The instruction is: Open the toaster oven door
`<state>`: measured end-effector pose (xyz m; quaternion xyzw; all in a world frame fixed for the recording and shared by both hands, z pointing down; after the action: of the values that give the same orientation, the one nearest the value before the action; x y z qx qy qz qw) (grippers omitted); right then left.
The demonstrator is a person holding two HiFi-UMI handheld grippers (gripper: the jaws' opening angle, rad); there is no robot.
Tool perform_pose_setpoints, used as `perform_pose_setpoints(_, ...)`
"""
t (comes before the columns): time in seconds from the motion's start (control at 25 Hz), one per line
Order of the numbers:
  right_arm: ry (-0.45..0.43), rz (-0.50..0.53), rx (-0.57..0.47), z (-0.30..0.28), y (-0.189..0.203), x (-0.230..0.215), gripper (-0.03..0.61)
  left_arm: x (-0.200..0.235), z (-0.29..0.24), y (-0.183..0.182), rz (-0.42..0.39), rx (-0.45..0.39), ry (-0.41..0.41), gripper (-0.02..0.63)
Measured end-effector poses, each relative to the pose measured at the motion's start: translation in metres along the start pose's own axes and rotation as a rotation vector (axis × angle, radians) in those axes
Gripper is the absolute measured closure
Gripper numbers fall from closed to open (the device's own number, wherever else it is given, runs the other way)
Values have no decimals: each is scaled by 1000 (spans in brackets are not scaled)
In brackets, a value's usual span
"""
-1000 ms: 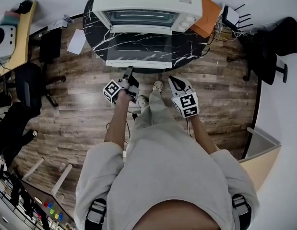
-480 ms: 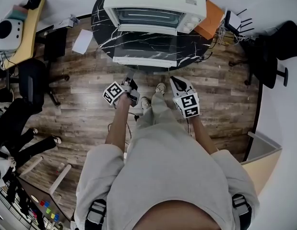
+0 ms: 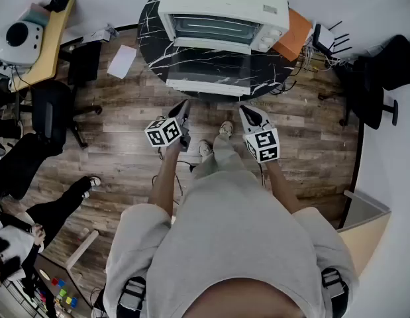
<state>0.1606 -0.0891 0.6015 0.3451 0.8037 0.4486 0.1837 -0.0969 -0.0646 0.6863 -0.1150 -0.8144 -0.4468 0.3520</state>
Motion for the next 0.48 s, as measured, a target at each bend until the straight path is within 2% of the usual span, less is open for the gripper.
perform_pose_setpoints(0.12, 9, -4, -14, 1, -6, 0, 565, -18, 5, -11, -175, 36, 9, 604)
perform_pose_setpoints(0.2, 15, -2, -25, 1, -10, -1, 565, -30, 8, -18, -260, 44, 16, 604)
perform_pose_setpoints(0.36, 30, -9, -57, 4, -21, -5, 565, -53, 12, -35, -368, 26, 34, 604)
perform_pose_setpoints(0.48, 41, -10, -83, 6, -29, -9, 565, -66, 16, -47, -415, -1, 37, 604)
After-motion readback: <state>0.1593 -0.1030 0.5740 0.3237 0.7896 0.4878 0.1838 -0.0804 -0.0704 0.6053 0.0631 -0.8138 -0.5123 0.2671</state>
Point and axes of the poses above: the fingertips, and each gripper's own axes: z backward along the fingers, x to its left, y out of its underside, the point moved 7 cm from there along z, backward along the fingers, and after that the axes turned 3 degrees about y, right-handed, at the moved point
